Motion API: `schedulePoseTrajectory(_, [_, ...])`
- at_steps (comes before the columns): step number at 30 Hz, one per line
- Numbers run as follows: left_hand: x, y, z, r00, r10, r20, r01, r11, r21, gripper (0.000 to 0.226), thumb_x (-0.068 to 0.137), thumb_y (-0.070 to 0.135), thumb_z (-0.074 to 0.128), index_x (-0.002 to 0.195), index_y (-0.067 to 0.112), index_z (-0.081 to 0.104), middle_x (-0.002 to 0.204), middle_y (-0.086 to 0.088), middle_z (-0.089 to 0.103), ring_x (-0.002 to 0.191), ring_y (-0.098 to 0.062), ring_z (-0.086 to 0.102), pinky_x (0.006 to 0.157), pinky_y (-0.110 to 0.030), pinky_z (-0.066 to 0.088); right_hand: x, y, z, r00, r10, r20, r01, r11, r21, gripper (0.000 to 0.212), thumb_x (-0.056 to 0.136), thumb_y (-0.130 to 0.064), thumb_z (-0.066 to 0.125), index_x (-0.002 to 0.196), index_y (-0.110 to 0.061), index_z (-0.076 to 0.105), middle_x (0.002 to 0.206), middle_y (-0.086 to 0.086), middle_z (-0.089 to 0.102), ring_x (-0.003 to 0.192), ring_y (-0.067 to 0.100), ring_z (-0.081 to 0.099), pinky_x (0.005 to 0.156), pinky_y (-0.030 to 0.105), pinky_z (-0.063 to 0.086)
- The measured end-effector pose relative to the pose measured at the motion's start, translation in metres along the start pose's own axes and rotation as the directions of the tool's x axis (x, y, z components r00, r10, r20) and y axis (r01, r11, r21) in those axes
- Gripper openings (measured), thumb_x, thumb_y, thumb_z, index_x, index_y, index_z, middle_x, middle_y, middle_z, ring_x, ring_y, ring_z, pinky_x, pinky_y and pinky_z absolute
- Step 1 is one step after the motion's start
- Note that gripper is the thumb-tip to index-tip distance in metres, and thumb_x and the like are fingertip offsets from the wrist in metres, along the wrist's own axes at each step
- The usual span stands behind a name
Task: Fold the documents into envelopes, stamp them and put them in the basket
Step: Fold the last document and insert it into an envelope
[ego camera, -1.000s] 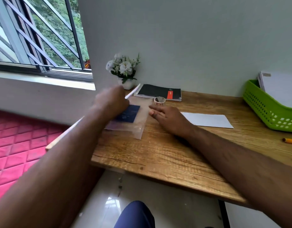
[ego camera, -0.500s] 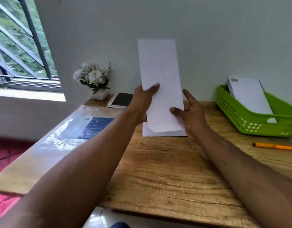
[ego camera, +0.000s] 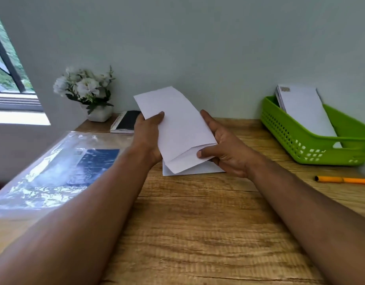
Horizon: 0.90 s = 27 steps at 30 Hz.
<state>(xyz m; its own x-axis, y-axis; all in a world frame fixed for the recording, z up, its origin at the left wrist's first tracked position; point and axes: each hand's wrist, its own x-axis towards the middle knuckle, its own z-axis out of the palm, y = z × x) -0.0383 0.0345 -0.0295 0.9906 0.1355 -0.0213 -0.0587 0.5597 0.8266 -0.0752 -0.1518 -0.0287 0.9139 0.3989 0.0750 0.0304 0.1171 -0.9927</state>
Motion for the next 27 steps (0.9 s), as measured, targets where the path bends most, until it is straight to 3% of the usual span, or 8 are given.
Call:
schedulePoseTrajectory(7, [-0.006,-0.003,0.004,0.999,0.046,0.028,-0.045,0.999,-0.027,0.05,0.086,0.0,0.057,0.132,0.016,0.046,0.123,-0.014,0.062,0.107,-0.038,0.063,0.08,-0.061,0.054,0.002,0.005,0.008,0.957,-0.075,-0.281,0.116,0.985,0.131,0.059,0.086,0.004,0.062,0.137,-0.023,0.05,0.121,-0.007,0.064,0.106,0.015,0.063,0.079,0.03,0.056])
schedulePoseTrajectory(11, [-0.018,0.0,0.009,0.973,-0.031,0.23,0.054,0.994,-0.095,0.051,0.088,0.045,0.058,0.132,0.018,0.054,0.125,-0.013,0.063,0.117,-0.036,0.058,0.095,-0.06,0.045,0.0,0.003,0.009,0.93,-0.076,-0.359,0.113,0.99,0.084,0.044,0.088,-0.006,0.063,0.128,-0.025,0.058,0.116,-0.008,0.067,0.103,0.015,0.064,0.071,0.03,0.056])
schedulePoseTrajectory(14, [-0.025,0.003,0.009,0.933,-0.012,0.36,0.086,0.978,-0.191,0.057,0.081,0.067,0.053,0.111,0.02,0.065,0.103,-0.011,0.061,0.106,-0.033,0.055,0.098,-0.056,0.043,-0.001,0.002,0.013,0.952,-0.046,-0.304,0.08,0.992,0.102,0.032,0.092,-0.009,0.058,0.12,-0.024,0.064,0.116,0.0,0.068,0.091,0.017,0.065,0.06,0.029,0.054])
schedulePoseTrajectory(17, [-0.032,0.004,0.013,0.9,-0.049,0.433,0.15,0.968,-0.202,0.108,0.045,0.068,0.08,0.134,0.018,0.044,0.111,-0.019,0.054,0.104,-0.038,0.057,0.095,-0.058,0.045,-0.005,0.001,0.017,0.978,-0.047,-0.205,0.06,0.996,0.06,0.031,0.093,-0.012,0.059,0.12,-0.023,0.066,0.114,0.002,0.069,0.073,0.014,0.063,0.056,0.028,0.051])
schedulePoseTrajectory(20, [-0.028,0.0,0.012,0.912,-0.015,0.41,0.157,0.936,-0.316,0.129,0.035,0.061,0.088,0.145,0.021,0.035,0.121,-0.023,0.046,0.117,-0.044,0.051,0.102,-0.065,0.037,-0.005,0.002,0.021,0.923,-0.154,-0.353,0.081,0.973,-0.215,0.036,0.089,-0.026,0.065,0.125,-0.026,0.061,0.11,-0.005,0.066,0.083,0.01,0.062,0.06,0.022,0.051])
schedulePoseTrajectory(23, [-0.025,-0.002,0.009,0.929,0.019,0.37,0.133,0.915,-0.38,0.11,0.04,0.061,0.084,0.133,0.018,0.045,0.104,-0.02,0.057,0.108,-0.041,0.056,0.102,-0.064,0.036,-0.004,0.004,0.021,0.739,-0.562,-0.372,0.171,0.69,-0.703,0.048,0.079,-0.038,0.075,0.12,-0.023,0.057,0.096,-0.007,0.056,0.082,0.006,0.054,0.061,0.014,0.046])
schedulePoseTrajectory(25, [-0.024,-0.003,0.008,0.94,0.016,0.34,0.119,0.92,-0.373,0.092,0.046,0.063,0.076,0.121,0.018,0.05,0.088,-0.017,0.064,0.093,-0.037,0.062,0.102,-0.064,0.036,-0.007,0.002,0.022,0.64,-0.737,-0.216,0.266,0.476,-0.838,0.033,0.078,-0.033,0.077,0.1,-0.017,0.058,0.085,-0.007,0.053,0.073,0.007,0.049,0.057,0.014,0.041])
schedulePoseTrajectory(27, [-0.024,-0.003,0.007,0.94,0.01,0.342,0.123,0.923,-0.365,0.09,0.046,0.064,0.076,0.119,0.018,0.05,0.091,-0.018,0.062,0.1,-0.039,0.058,0.104,-0.063,0.034,-0.01,0.001,0.025,0.59,-0.807,-0.03,0.354,0.292,-0.889,0.022,0.083,-0.029,0.074,0.083,-0.012,0.06,0.075,-0.005,0.057,0.067,0.006,0.05,0.056,0.018,0.041])
